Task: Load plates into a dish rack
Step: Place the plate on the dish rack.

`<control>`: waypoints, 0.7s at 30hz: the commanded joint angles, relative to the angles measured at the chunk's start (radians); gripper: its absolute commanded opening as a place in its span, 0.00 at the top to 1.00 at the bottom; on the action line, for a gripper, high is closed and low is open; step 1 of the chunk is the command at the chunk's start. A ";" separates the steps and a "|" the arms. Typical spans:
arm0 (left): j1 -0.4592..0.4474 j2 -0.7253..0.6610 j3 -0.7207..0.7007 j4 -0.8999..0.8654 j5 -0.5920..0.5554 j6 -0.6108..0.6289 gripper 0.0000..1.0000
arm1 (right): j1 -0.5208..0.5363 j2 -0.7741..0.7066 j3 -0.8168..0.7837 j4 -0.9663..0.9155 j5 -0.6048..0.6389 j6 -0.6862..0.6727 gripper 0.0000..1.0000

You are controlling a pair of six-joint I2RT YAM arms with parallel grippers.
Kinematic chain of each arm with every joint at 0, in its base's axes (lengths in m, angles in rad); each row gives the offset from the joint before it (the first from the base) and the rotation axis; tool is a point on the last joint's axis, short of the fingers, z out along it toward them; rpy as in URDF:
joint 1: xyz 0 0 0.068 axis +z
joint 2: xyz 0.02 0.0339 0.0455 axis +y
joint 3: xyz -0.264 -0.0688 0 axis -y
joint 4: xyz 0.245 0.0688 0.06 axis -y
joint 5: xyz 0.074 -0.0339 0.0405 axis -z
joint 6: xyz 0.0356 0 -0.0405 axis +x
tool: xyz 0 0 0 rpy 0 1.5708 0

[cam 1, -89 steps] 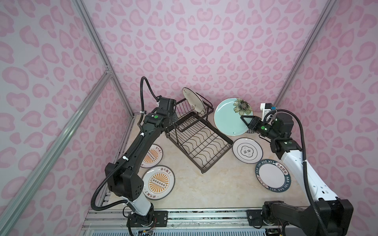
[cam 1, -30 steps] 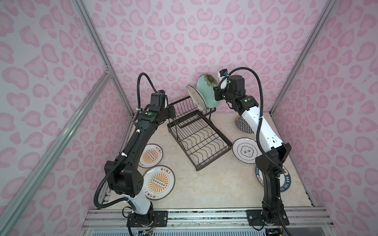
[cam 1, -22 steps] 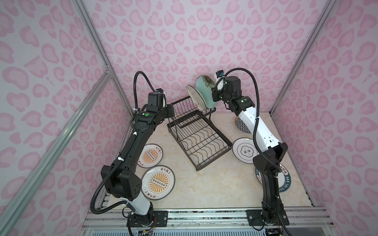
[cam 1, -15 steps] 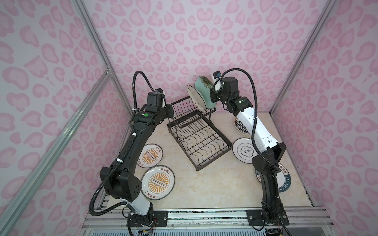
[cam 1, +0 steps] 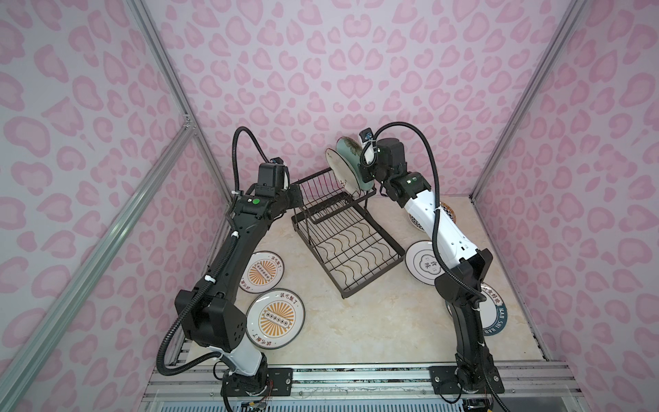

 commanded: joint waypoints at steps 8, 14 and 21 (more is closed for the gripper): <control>0.000 -0.002 -0.046 0.022 0.039 -0.028 0.65 | 0.014 0.039 0.016 0.073 -0.009 0.011 1.00; -0.003 0.001 -0.044 0.029 0.048 -0.030 0.65 | 0.014 0.036 -0.003 0.061 -0.011 0.018 1.00; -0.001 -0.006 -0.043 0.030 0.050 -0.029 0.65 | 0.009 0.026 -0.005 0.075 -0.015 0.037 0.93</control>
